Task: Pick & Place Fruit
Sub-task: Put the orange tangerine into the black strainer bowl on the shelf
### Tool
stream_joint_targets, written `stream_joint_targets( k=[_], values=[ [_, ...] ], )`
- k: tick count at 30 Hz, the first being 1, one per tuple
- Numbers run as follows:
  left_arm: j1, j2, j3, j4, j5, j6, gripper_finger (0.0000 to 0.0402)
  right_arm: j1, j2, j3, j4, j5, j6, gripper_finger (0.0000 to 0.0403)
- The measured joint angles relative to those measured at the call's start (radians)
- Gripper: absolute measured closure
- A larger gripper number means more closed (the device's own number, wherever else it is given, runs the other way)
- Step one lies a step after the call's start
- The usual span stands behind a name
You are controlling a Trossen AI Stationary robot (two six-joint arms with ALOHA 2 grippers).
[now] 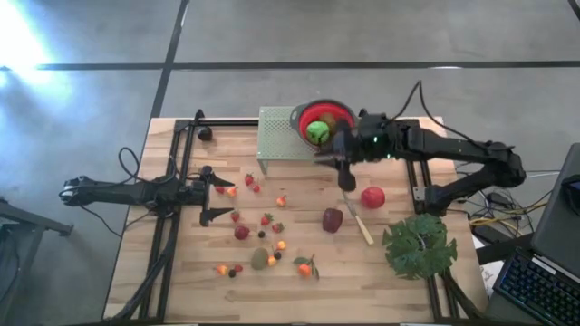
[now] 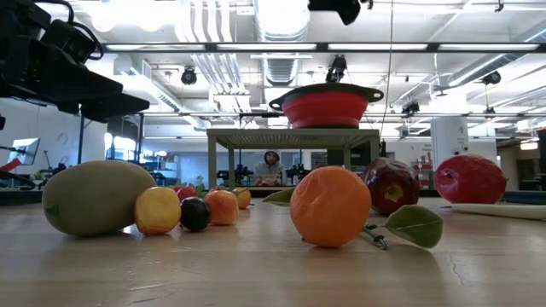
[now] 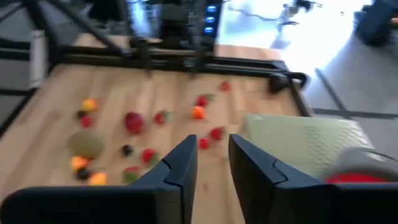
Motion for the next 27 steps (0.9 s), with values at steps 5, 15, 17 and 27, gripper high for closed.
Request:
stream_joint_targets(
  k=[5, 15, 17, 27],
  values=[
    [0.000, 0.000, 0.000, 0.000, 0.000, 0.000, 0.0014, 0.105, 0.016, 0.000, -0.022, 0.002, 0.002, 0.0337],
    [0.000, 0.000, 0.000, 0.000, 0.000, 0.000, 0.0014, 0.274, 0.099, 0.000, -0.060, 0.004, 0.064, 0.0351],
    [0.000, 0.000, 0.000, 0.000, 0.000, 0.000, 0.0014, 0.309, 0.117, 0.000, -0.067, 0.017, 0.064, 0.0349],
    [0.000, 0.000, 0.000, 0.000, 0.000, 0.000, 0.0014, 0.454, 0.196, 0.000, -0.120, 0.109, 0.055, 0.0355]
  ],
)
